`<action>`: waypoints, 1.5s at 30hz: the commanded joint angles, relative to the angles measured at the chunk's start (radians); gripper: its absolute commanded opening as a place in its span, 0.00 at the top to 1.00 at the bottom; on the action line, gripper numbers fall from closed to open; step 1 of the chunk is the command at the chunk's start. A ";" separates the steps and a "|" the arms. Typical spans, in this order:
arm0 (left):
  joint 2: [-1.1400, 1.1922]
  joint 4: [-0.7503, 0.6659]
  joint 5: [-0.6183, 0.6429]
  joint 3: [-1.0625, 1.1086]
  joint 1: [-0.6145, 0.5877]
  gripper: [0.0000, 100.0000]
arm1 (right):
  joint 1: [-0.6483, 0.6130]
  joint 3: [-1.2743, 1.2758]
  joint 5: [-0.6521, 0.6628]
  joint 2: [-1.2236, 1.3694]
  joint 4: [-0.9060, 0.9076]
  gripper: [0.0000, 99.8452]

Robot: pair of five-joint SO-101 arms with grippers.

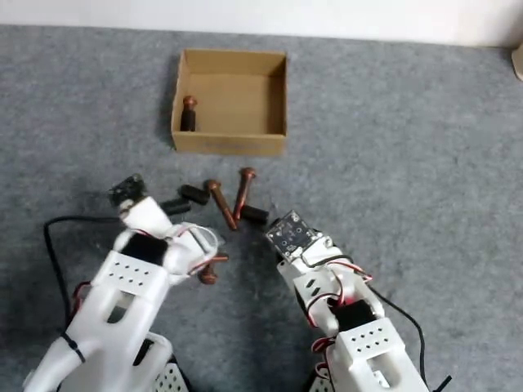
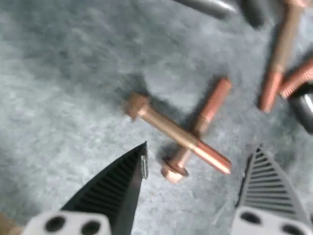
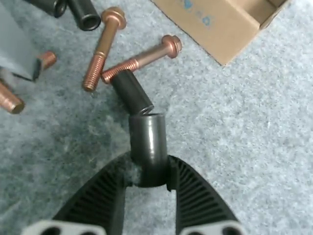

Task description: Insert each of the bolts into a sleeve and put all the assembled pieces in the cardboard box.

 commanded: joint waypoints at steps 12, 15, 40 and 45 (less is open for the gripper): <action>-0.013 -0.094 0.011 0.071 -0.097 0.71 | 0.010 0.008 -0.002 0.001 -0.031 0.99; -0.013 -0.170 0.061 0.117 -0.051 0.71 | 0.010 0.008 -0.002 0.001 -0.031 0.99; -0.012 -0.259 0.132 0.203 -0.028 0.85 | 0.010 0.008 -0.002 0.001 -0.031 0.99; -0.012 -0.341 0.130 0.255 -0.005 0.85 | 0.010 0.008 -0.002 0.001 -0.031 0.99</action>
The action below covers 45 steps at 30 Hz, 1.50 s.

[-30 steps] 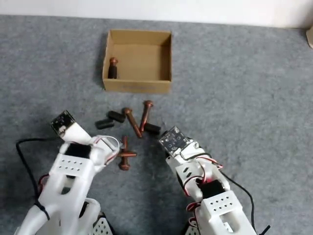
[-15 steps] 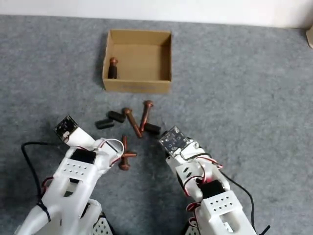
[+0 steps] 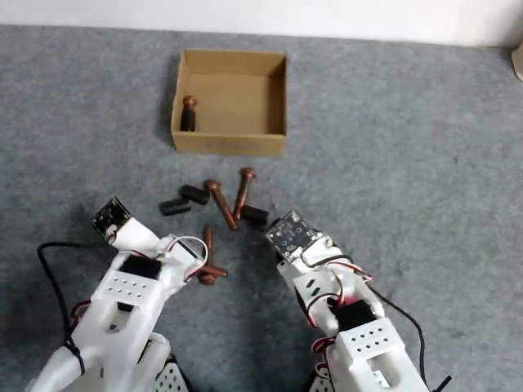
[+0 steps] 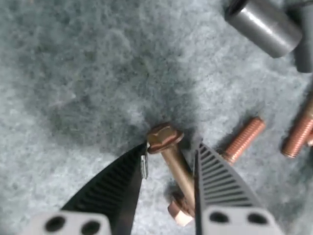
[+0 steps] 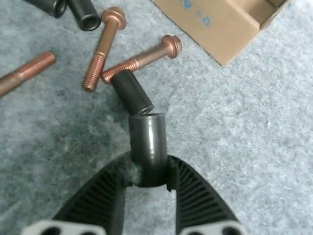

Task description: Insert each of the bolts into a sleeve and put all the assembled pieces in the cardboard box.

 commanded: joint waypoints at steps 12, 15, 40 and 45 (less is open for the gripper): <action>-0.004 -0.043 -0.005 0.010 0.036 0.89 | 0.010 0.008 -0.002 0.001 -0.031 0.99; -0.004 -0.040 -0.006 -0.015 0.031 1.00 | 0.010 0.008 -0.002 0.001 -0.031 0.99; -0.090 0.247 -0.916 -0.636 0.013 0.99 | 0.010 0.005 -0.003 -0.004 -0.027 0.99; -0.371 0.097 -0.930 -0.613 0.076 0.99 | 0.001 -0.001 -0.025 -0.005 -0.030 0.99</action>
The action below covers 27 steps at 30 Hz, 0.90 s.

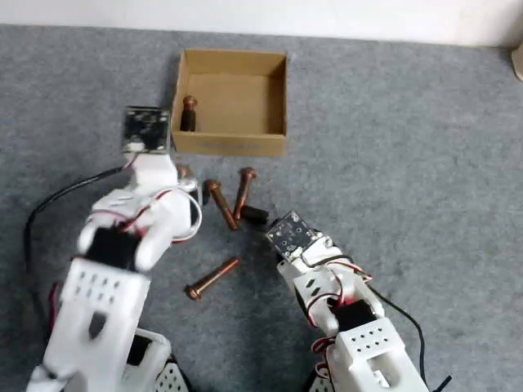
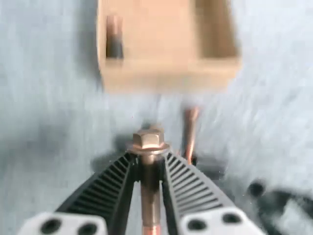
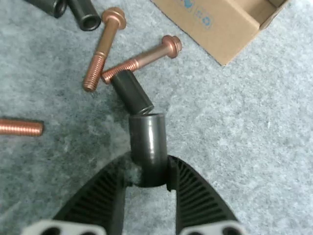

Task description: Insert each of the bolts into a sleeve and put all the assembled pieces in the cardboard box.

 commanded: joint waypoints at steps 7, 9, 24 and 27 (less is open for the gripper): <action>-0.578 -0.304 -0.183 0.108 0.125 0.99 | -0.116 -0.125 -0.167 -0.116 -0.039 1.00; -0.648 -0.385 -0.183 0.177 0.128 0.99 | -0.160 -0.127 -0.170 -0.186 -0.039 1.00; -0.773 -0.738 0.351 0.479 0.186 0.99 | -0.255 -0.054 -0.348 -0.584 -0.036 1.00; -0.777 -0.738 0.367 0.484 0.265 0.99 | -0.255 0.002 -0.347 -0.644 -0.036 1.00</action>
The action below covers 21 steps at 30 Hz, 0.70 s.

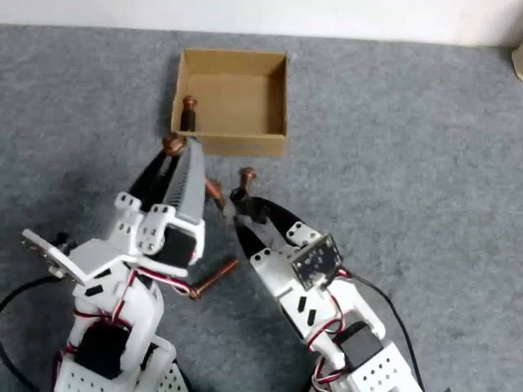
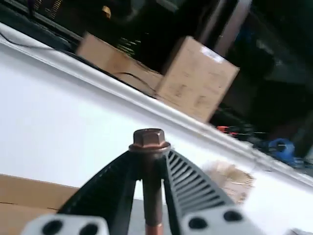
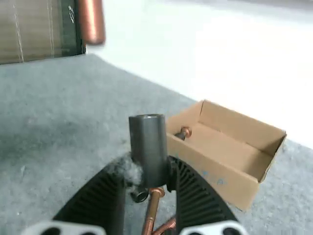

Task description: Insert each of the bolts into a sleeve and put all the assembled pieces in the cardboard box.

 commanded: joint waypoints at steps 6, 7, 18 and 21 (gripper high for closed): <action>0.005 -0.034 0.021 0.018 0.145 0.99 | -0.007 0.044 -0.008 -0.056 -0.038 1.00; 0.005 -0.034 0.021 0.022 0.143 0.99 | -0.007 0.042 -0.008 -0.056 -0.038 1.00; 0.007 -0.201 -0.149 0.170 0.139 0.99 | -0.008 0.041 -0.008 -0.056 -0.038 1.00; 0.007 -0.288 -0.186 0.219 0.139 0.99 | -0.008 0.041 -0.008 -0.056 -0.038 1.00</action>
